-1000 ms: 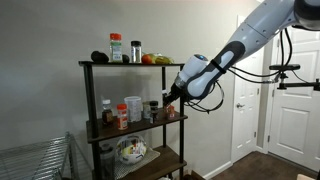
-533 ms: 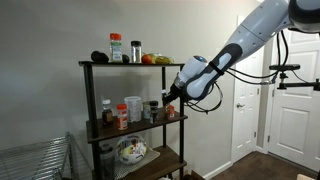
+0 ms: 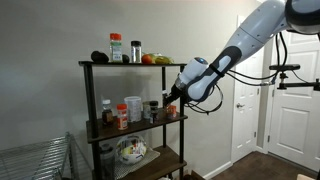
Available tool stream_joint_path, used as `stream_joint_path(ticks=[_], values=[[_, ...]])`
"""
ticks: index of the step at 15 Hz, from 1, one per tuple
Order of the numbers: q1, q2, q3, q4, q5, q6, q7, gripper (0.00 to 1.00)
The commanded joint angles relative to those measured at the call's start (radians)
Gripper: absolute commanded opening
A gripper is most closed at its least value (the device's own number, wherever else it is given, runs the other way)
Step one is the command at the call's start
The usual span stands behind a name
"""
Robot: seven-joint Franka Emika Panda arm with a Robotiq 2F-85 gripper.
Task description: Put the spice bottle on the middle shelf
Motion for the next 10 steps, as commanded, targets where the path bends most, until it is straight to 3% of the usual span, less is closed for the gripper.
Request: stream_joint_path(ticks=[1, 9, 10], values=[[0.0, 0.0, 0.0, 0.0, 0.0, 0.0, 0.0, 0.3], [0.0, 0.0, 0.0, 0.0, 0.0, 0.0, 0.0, 0.3], [0.002, -0.002, -0.005, -0.01, -0.002, 0.019, 0.007, 0.09]])
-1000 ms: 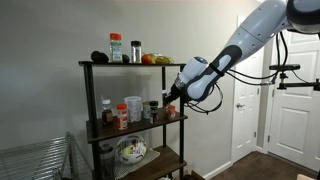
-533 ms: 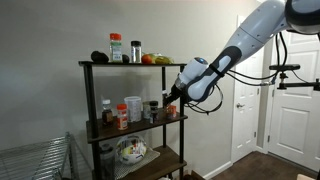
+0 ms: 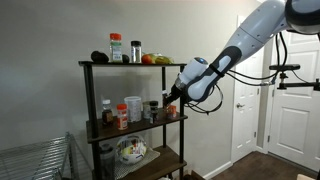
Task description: Put the spice bottle on the middle shelf
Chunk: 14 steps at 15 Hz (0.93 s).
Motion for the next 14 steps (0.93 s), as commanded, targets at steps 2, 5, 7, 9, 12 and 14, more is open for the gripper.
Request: stream_joint_path(ticks=[2, 5, 7, 9, 12, 14], values=[[0.002, 0.009, -0.005, -0.03, 0.005, 0.083, 0.02, 0.08], [0.052, 0.027, -0.039, -0.067, 0.129, 0.187, -0.053, 0.08], [0.043, 0.036, -0.04, -0.087, 0.097, 0.25, 0.007, 0.08], [0.064, 0.037, -0.059, -0.108, 0.117, 0.309, -0.011, 0.08], [0.073, 0.019, -0.056, -0.079, 0.152, 0.311, -0.022, 0.08], [0.097, 0.017, -0.068, -0.049, 0.187, 0.315, -0.041, 0.08]])
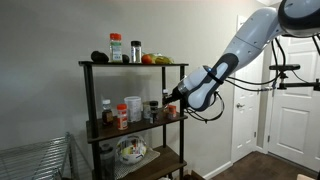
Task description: Put the spice bottle on the middle shelf
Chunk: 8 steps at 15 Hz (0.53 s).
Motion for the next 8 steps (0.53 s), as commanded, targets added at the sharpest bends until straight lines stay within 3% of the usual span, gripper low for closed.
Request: stream_joint_path(ticks=[1, 4, 8], values=[[0.046, -0.023, -0.014, 0.055, 0.085, -0.001, -0.043, 0.08], [0.075, -0.01, -0.025, 0.117, 0.121, -0.008, -0.06, 0.08], [0.156, 0.007, -0.096, 0.147, 0.178, -0.008, -0.087, 0.08]])
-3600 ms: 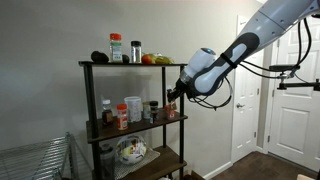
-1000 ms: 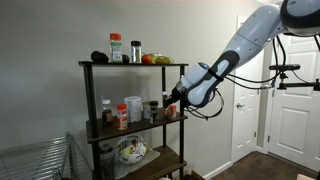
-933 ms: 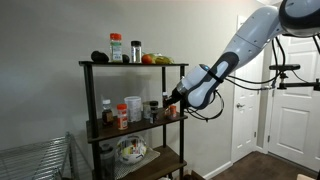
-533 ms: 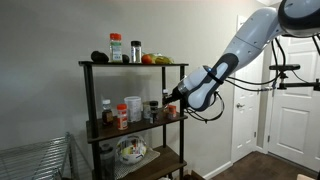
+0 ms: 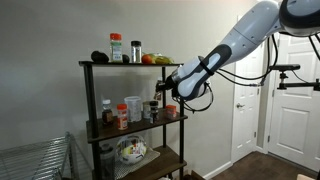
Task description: Put the spice bottle on the middle shelf
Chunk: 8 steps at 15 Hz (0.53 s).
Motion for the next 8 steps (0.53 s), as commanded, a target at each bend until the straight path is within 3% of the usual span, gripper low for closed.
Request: stream_joint_path(ticks=[1, 8], values=[[0.072, 0.015, -0.066, 0.02, 0.074, 0.0, -0.066, 0.08], [0.194, 0.059, -0.192, 0.054, 0.142, 0.0, -0.06, 0.08]])
